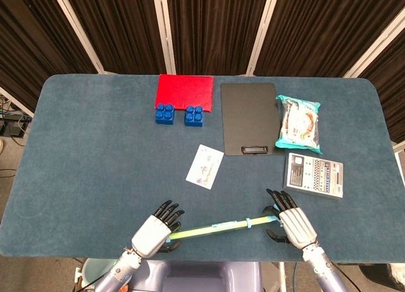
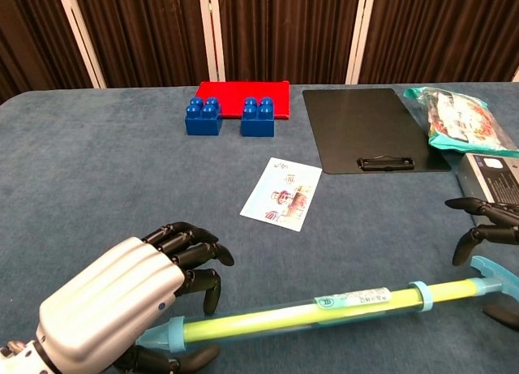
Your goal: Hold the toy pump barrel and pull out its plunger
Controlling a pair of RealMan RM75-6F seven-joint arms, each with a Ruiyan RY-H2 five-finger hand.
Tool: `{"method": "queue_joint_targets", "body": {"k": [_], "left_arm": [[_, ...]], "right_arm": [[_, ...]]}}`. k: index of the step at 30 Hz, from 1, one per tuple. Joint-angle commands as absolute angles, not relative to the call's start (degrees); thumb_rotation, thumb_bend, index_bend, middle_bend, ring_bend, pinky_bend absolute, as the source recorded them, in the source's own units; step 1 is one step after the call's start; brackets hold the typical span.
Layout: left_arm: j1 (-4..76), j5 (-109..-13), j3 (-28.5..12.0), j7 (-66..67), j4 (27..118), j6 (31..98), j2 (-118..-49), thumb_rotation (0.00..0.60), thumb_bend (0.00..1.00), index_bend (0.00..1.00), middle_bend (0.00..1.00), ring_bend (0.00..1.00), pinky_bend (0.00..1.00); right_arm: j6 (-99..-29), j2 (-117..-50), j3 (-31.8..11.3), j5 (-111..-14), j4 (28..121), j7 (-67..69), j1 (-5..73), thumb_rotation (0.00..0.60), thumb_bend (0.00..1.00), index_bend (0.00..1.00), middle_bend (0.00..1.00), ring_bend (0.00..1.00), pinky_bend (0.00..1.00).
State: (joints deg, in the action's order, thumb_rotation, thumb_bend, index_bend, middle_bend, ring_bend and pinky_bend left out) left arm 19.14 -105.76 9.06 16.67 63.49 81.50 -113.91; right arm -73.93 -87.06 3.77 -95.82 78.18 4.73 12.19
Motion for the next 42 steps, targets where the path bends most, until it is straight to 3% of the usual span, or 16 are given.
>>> {"method": "queue_joint_targets", "body": {"k": [1,19,42], "left_arm": [[19.3,-106.3,9.3,15.8,63.3,81.9,-114.0,0.6,0.52,0.69,0.24,0.15,0.15],[19.0,-108.1,10.0,13.1,59.6,84.1,-115.0,0.6,0.52,0.69,0.26,0.15,0.15],[19.6,-108.1,9.8,11.8,56.0,84.1,-115.7,0.6,0.52,0.69,0.26,0.15,0.15]], "right_arm": [[-75.2,-87.4,4.1,-96.0,76.8,9.8,12.2,0.6,0.35,0.39,0.0,0.0,0.0],[-71.1,-85.6,5.4,-92.9,76.3,19.4,13.4,0.6,0.39,0.41,0.0,0.0,0.0],[-69.7,-85.7,6.0,-90.3,75.7,18.5,12.1,0.6,0.42,0.41,0.0,0.0,0.0]]}}
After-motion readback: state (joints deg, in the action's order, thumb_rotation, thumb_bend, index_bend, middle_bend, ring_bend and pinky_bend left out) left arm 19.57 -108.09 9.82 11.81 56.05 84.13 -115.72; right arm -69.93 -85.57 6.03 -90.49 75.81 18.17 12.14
